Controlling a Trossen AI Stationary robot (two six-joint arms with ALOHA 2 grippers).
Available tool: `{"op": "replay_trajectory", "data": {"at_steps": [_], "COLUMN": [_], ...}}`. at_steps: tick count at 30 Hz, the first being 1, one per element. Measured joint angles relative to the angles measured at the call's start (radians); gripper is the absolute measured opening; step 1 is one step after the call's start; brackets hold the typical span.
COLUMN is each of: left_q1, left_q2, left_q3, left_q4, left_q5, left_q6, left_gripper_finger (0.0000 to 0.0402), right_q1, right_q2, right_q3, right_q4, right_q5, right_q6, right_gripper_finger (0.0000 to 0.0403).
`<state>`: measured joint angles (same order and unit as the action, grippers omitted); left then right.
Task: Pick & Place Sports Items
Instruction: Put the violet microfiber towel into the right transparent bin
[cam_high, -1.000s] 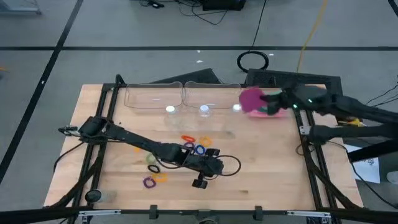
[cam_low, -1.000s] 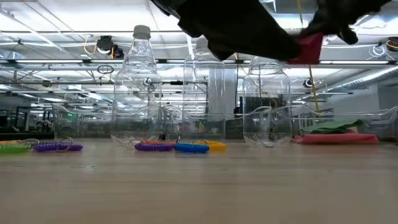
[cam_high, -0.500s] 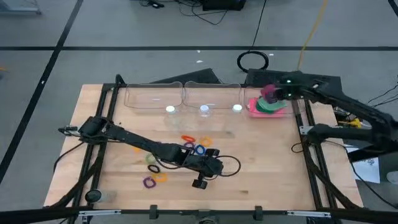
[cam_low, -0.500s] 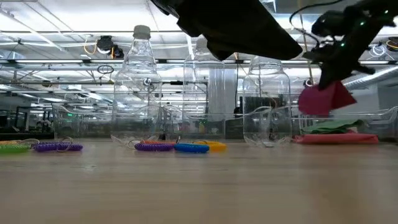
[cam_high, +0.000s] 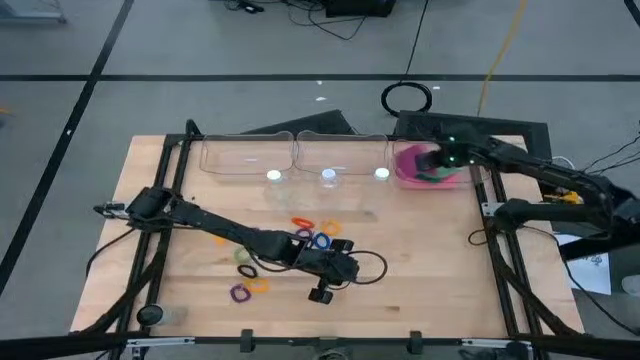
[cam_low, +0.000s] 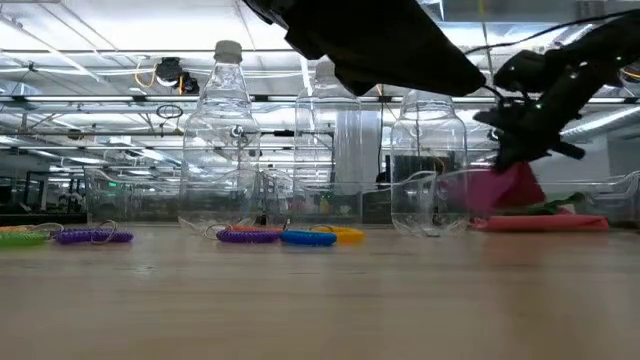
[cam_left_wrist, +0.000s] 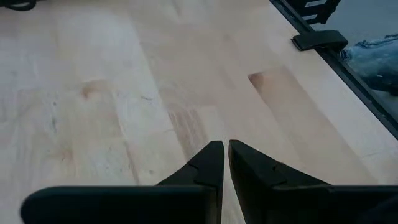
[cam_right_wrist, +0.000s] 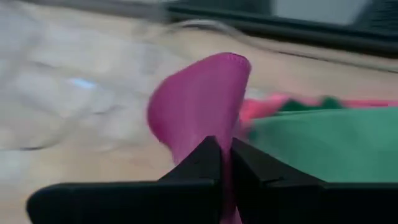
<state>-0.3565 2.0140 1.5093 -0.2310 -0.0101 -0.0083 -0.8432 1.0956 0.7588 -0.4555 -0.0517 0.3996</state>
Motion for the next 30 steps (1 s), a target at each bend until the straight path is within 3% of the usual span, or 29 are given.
{"op": "replay_trajectory", "data": {"at_steps": [10, 18, 23, 30], "left_q1": [0.002, 0.005, 0.004, 0.004], "left_q2": [0.0, 0.0, 0.0, 0.0], "left_q3": [0.0, 0.0, 0.0, 0.0], "left_q4": [0.0, 0.0, 0.0, 0.0], "left_q5": [0.0, 0.0, 0.0, 0.0], "left_q6": [0.004, 0.004, 0.004, 0.004], "left_gripper_finger": [0.0026, 0.0026, 0.0026, 0.0026], "right_q1": [-0.041, -0.041, -0.041, -0.041], "right_q2": [-0.002, -0.002, -0.002, -0.002], "right_q3": [-0.029, -0.049, -0.073, -0.11], "right_q4": [-0.133, -0.133, -0.133, -0.132], "right_q5": [0.313, 0.342, 0.339, 0.365], "right_q6": [-0.124, -0.143, -0.158, -0.209], "right_gripper_finger": [0.0, 0.0008, 0.0059, 0.0179]}}
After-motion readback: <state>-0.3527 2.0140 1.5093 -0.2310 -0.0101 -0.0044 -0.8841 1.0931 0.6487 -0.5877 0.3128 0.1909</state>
